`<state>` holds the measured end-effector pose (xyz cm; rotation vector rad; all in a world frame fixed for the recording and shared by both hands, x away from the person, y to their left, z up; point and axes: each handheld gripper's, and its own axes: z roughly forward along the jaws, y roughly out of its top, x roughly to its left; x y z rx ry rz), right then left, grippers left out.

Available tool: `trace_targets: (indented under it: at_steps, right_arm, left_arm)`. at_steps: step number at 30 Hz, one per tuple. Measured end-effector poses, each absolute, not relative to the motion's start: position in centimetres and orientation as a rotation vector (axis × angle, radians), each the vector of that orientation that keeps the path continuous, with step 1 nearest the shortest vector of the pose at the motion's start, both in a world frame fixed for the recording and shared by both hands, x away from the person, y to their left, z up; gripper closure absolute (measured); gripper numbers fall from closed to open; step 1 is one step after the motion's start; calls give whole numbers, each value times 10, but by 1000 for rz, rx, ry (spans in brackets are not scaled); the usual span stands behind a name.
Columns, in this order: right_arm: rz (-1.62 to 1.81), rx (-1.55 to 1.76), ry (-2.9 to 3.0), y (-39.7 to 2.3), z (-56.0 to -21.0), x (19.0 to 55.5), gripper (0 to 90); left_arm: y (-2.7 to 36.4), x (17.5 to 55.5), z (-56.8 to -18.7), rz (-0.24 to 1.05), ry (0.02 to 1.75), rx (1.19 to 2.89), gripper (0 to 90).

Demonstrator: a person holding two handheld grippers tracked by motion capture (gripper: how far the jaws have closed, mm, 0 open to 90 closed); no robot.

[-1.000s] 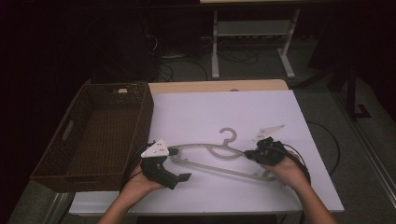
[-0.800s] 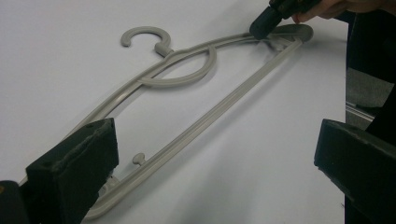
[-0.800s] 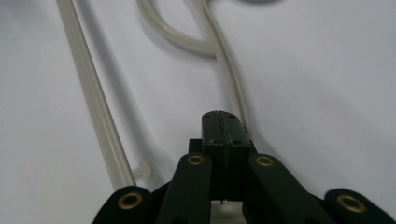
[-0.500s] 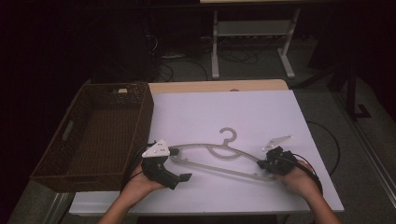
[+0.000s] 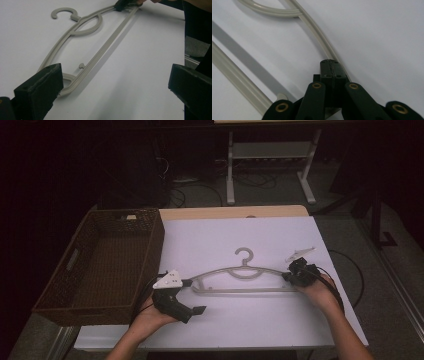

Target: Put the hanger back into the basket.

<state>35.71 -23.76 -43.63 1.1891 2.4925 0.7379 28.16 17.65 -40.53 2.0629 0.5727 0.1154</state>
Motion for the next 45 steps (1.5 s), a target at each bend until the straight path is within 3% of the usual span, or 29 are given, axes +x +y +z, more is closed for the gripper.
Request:
trace_targets:
  at_steps: [7,14,23,45]
  right_arm:
    - [932,1180,2425,-238,-414,346,895]
    - [1144,1090,2477,-204,-400,327,895]
    - [1087,954,2605,-160,-410,326,895]
    - [972,889,2693,-139,-433,322,896]
  left_arm:
    - [178,282,-405,118,577,2056,0]
    - [177,281,-404,116,572,2058,0]
    - [178,281,-405,115,579,2053,0]
    - [177,281,-404,116,571,2061,0]
